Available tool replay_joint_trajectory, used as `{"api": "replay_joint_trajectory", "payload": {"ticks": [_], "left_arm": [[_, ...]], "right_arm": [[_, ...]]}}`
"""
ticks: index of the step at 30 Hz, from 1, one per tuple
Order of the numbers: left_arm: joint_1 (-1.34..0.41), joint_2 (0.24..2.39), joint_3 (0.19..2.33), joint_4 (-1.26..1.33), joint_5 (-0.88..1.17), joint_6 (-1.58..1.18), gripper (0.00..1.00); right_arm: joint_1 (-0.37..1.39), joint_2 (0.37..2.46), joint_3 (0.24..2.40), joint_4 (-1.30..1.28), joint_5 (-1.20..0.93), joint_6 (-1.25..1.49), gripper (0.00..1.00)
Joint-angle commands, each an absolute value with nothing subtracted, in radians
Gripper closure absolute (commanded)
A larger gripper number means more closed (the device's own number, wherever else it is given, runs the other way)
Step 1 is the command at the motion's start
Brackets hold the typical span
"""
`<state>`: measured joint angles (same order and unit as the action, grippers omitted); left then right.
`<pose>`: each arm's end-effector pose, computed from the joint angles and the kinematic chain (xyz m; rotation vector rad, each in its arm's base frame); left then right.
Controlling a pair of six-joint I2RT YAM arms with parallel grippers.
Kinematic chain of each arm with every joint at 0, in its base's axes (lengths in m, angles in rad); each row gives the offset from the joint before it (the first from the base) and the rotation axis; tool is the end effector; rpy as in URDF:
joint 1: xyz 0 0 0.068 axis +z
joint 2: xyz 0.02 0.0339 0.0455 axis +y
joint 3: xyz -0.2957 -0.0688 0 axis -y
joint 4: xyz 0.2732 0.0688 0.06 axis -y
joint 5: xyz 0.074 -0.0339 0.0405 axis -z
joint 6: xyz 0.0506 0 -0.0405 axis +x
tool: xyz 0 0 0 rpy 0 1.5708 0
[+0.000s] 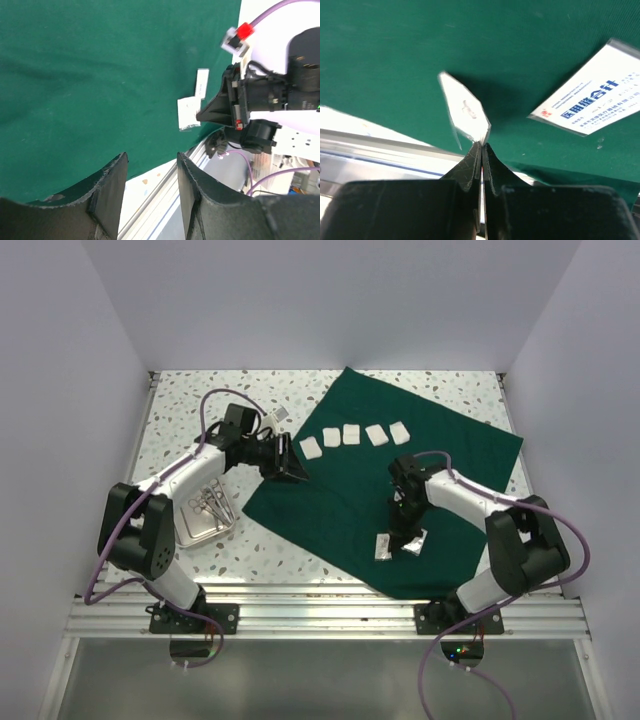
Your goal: Prepare the surgical pack
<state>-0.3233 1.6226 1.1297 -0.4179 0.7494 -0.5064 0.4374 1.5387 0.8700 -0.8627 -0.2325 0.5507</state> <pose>0.3422 -0.1510 0.2447 0.1089 2.5694 -1.2692 0.2369 0.1236 0.1636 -0.1655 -3.0424 -0.3417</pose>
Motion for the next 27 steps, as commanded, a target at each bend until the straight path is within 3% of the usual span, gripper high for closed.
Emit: {"api": "replay_joint_trajectory", "payload": {"ticks": [1,16,27], "left_arm": [[-0.328,1.623,1.112,-0.335,0.828,-0.537,0.52],[-0.387,1.635,1.052,-0.055,1.000,-0.690,0.44],[-0.423,1.660,1.046,0.025,1.037,-0.736,0.46]], "right_arm": [[0.436,1.477,0.968,-0.897,-0.242,0.525,1.00],[0.436,1.474,1.215,-0.730,-0.573,0.449,1.00],[0.445,1.517,1.279,-0.629,-0.692,0.486,1.00]]}}
